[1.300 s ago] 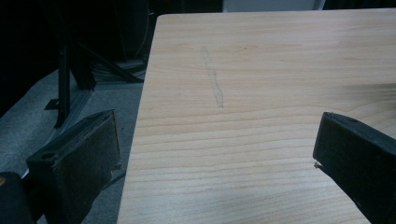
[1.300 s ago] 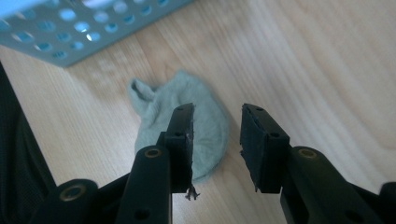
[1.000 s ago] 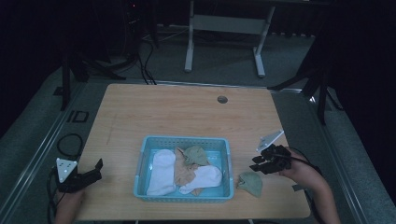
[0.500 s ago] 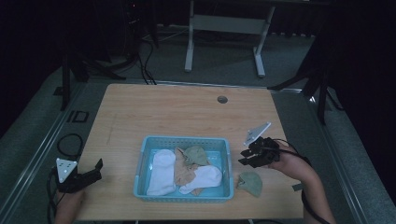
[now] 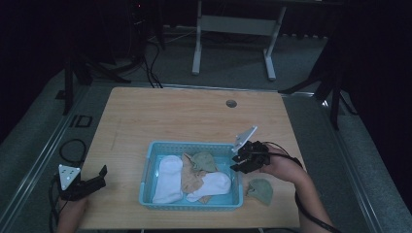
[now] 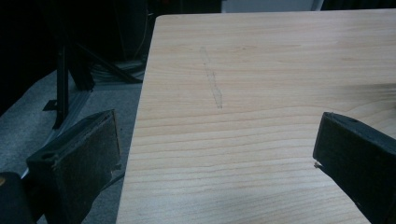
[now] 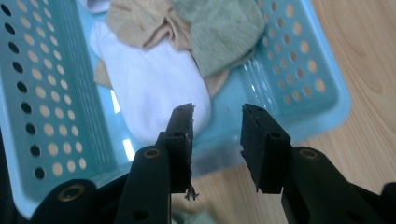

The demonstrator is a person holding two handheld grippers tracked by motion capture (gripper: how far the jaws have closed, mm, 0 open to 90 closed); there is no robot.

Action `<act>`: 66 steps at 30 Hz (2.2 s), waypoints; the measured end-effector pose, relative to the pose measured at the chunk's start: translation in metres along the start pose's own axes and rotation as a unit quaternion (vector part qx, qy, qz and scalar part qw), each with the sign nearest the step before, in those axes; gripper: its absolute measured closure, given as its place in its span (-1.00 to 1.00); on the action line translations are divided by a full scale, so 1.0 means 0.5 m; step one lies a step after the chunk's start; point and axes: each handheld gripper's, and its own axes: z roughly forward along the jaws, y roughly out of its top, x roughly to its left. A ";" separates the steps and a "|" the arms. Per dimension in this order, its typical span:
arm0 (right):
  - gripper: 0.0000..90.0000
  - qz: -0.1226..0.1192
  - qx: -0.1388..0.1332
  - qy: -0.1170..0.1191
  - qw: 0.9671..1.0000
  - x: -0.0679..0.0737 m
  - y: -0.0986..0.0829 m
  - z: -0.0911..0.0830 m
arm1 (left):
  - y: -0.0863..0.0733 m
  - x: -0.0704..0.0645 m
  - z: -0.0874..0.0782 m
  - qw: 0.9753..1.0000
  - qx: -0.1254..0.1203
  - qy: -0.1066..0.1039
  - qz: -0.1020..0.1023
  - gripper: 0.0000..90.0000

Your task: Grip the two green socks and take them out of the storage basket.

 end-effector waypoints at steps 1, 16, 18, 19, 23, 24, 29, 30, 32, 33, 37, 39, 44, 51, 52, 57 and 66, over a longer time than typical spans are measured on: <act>0.42 0.000 0.000 0.000 1.000 0.000 0.000 0.000 | 0.000 0.000 0.000 1.000 0.000 0.000 0.000 -0.99; 0.34 -0.008 0.006 0.023 1.000 -0.001 0.062 0.089 | 0.000 0.000 0.000 1.000 0.000 -0.002 0.002 -0.99; 0.33 -0.007 0.007 0.025 1.000 0.000 0.070 0.098 | 0.000 0.000 0.000 1.000 0.000 -0.002 0.002 -0.99; 0.32 -0.008 0.007 0.026 1.000 0.000 0.073 0.101 | 0.000 0.000 0.000 1.000 0.000 -0.003 0.002 -0.99; 0.31 -0.018 0.011 0.032 0.999 0.006 0.090 0.118 | 0.000 0.000 0.000 1.000 0.000 -0.003 0.001 -0.99; 0.31 -0.022 0.013 0.033 0.999 0.009 0.095 0.122 | 0.000 0.000 0.000 1.000 0.000 -0.003 0.001 -0.99; 0.26 -0.032 0.015 0.035 0.999 0.016 0.118 0.140 | 0.000 0.000 -0.001 1.000 -0.002 -0.003 0.001 -0.99; 0.25 -0.033 0.015 0.038 0.999 0.018 0.123 0.144 | 0.000 0.000 -0.001 1.000 -0.003 -0.003 0.002 -0.99; 0.22 -0.035 0.018 0.035 0.999 0.022 0.130 0.154 | 0.000 0.000 -0.001 1.000 -0.003 -0.003 0.002 -0.99; 0.22 -0.036 0.020 0.036 0.998 0.023 0.133 0.159 | 0.000 0.000 -0.001 1.000 -0.002 -0.004 0.001 -0.99; 0.14 -0.043 0.031 0.035 0.998 0.026 0.142 0.180 | -0.001 0.000 -0.001 1.000 -0.004 -0.004 0.001 -0.99; 0.07 -0.039 0.034 0.039 0.998 0.024 0.147 0.187 | -0.001 0.000 -0.001 1.000 -0.004 -0.004 0.002 -0.99; 0.04 -0.039 0.042 0.032 0.998 0.021 0.155 0.203 | -0.001 0.000 -0.001 1.000 -0.004 -0.004 0.001 -0.99; 0.61 -0.047 0.058 0.020 0.997 0.022 0.159 0.215 | -0.001 0.000 -0.001 1.000 -0.004 -0.005 0.001 -0.99; 0.69 -0.047 0.057 0.016 0.997 0.022 0.159 0.214 | -0.001 0.000 -0.001 1.000 -0.004 -0.005 0.001 -0.99; 0.85 -0.044 0.039 0.015 0.998 0.015 0.158 0.190 | -0.001 0.000 -0.001 1.000 -0.004 -0.004 0.001 -0.99; 0.86 -0.051 0.018 0.008 0.999 0.018 0.151 0.139 | 0.000 0.000 -0.001 1.000 -0.003 -0.003 0.002 -0.99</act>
